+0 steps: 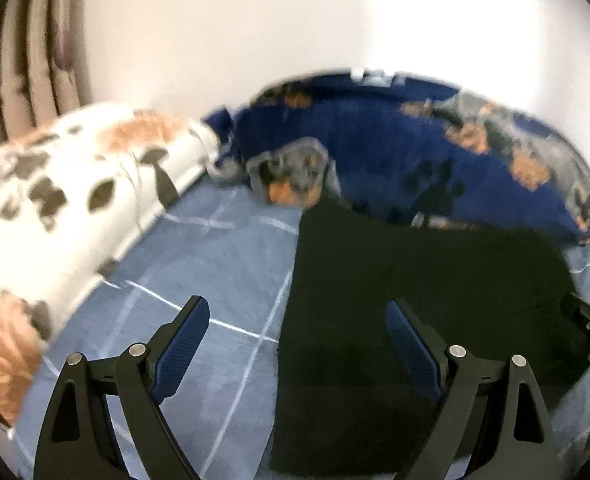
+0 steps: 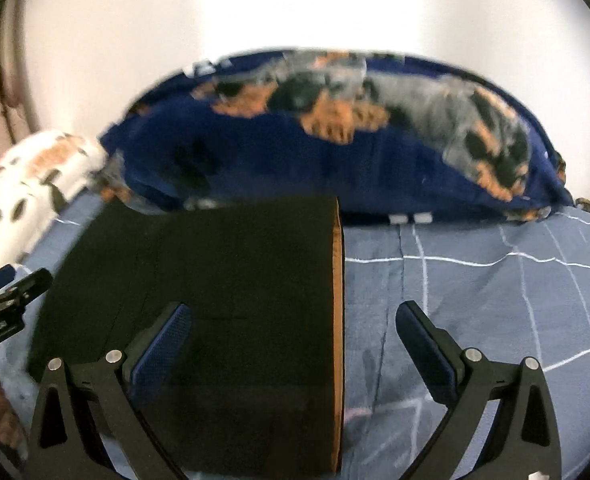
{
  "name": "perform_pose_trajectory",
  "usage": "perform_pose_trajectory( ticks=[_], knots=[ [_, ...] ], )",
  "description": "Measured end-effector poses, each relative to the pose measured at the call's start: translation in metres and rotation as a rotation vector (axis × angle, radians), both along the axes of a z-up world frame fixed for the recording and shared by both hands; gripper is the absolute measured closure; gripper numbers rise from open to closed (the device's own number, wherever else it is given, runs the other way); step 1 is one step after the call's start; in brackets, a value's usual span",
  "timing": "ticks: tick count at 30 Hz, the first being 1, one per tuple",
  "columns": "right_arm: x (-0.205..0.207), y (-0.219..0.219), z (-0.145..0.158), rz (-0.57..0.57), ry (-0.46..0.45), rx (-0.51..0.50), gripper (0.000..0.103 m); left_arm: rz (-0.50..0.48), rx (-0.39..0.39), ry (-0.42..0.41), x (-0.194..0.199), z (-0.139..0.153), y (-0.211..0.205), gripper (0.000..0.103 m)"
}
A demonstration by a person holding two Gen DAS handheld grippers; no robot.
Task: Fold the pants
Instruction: 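Release the pants and lift both grippers away from the folded pants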
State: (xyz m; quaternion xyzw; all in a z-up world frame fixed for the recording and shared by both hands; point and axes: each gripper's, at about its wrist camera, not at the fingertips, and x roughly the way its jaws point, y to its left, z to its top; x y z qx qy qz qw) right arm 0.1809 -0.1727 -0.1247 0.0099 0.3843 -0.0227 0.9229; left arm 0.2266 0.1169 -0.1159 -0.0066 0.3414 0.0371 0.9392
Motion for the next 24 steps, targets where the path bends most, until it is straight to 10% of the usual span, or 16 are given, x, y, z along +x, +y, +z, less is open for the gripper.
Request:
perform_pose_trajectory(
  ticks=[9, 19, 24],
  knots=[
    [-0.080, 0.018, 0.063, 0.075, -0.107, 0.091, 0.000, -0.024, 0.157, -0.143, -0.080, 0.078, -0.030, 0.000],
    [-0.150, 0.003, 0.104, 0.063, -0.179, 0.137, 0.000, 0.061, 0.067, -0.413, -0.188, 0.159, -0.035, 0.000],
    [-0.170, 0.000, 0.115, 0.067, -0.204, 0.145, 0.000, 0.030, 0.131, -0.395, -0.207, 0.172, -0.048, 0.000]
  ],
)
